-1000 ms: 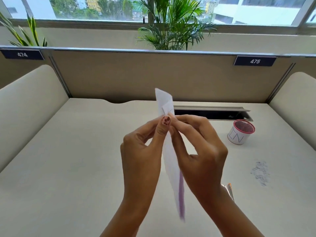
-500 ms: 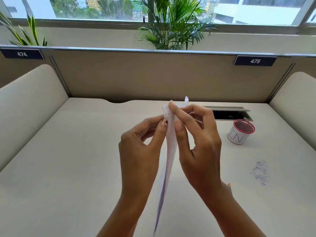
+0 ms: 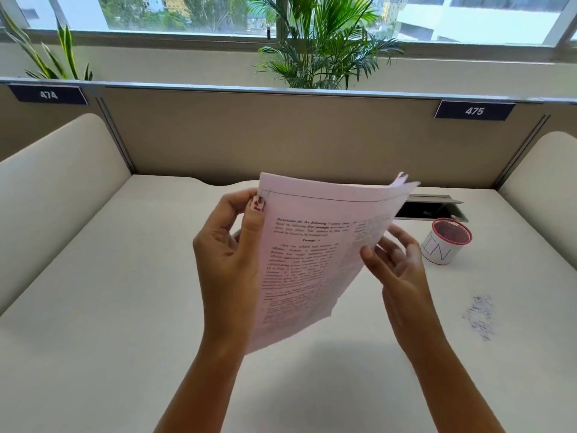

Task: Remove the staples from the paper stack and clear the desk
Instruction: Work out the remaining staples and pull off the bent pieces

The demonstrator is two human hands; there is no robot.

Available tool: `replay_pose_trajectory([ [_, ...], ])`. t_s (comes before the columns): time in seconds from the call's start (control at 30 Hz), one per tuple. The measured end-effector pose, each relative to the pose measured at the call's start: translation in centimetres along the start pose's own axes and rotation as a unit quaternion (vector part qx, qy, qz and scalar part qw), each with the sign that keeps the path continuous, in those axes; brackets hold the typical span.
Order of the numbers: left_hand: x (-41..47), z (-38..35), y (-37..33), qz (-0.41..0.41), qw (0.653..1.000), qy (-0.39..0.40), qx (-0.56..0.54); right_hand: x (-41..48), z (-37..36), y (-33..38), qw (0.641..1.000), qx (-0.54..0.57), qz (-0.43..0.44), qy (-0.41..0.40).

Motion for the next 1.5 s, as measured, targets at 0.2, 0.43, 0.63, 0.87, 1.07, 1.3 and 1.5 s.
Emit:
replay_pose_trajectory([
  [0.2,0.4,0.4,1.7,-0.014,0.999,-0.032,-0.001,-0.5,2.0,-1.4,0.998,-0.057,0.012,0.028],
  [0.43,-0.3,0.2,5.7,-0.062,0.997,0.044,0.036,-0.6,2.0,-3.3,0.992,0.000,0.091,-0.093],
  [0.63,-1.0,1.5,10.6,-0.008,0.992,0.086,0.090,-0.6,1.5,-4.4,0.988,0.010,0.110,-0.110],
  [0.87,-2.0,2.4,13.5,0.041,0.987,-0.016,0.155,-0.7,0.8,-6.0,0.980,-0.106,0.120,-0.114],
  [1.07,-2.4,2.8,14.2,0.070,0.988,-0.058,0.124,-1.9,0.9,-7.8,0.971,-0.149,0.150,-0.112],
  [1.3,-4.0,3.5,16.6,0.087,0.985,-0.061,0.133,-3.1,1.3,-11.9,0.965,-0.167,0.135,-0.150],
  [1.5,-5.3,4.6,19.5,0.108,0.972,-0.014,0.207,-3.4,1.9,-15.9,0.958,-0.247,0.075,-0.125],
])
Point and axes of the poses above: each hand's wrist, its own x-axis towards the middle knuckle, its own z-axis out of the back of the hand, y = z × x, the point moved 2 cm from there along x, towards the middle knuckle, and after that the axes turned 14 degrees about -y, right-handed, at the moved point
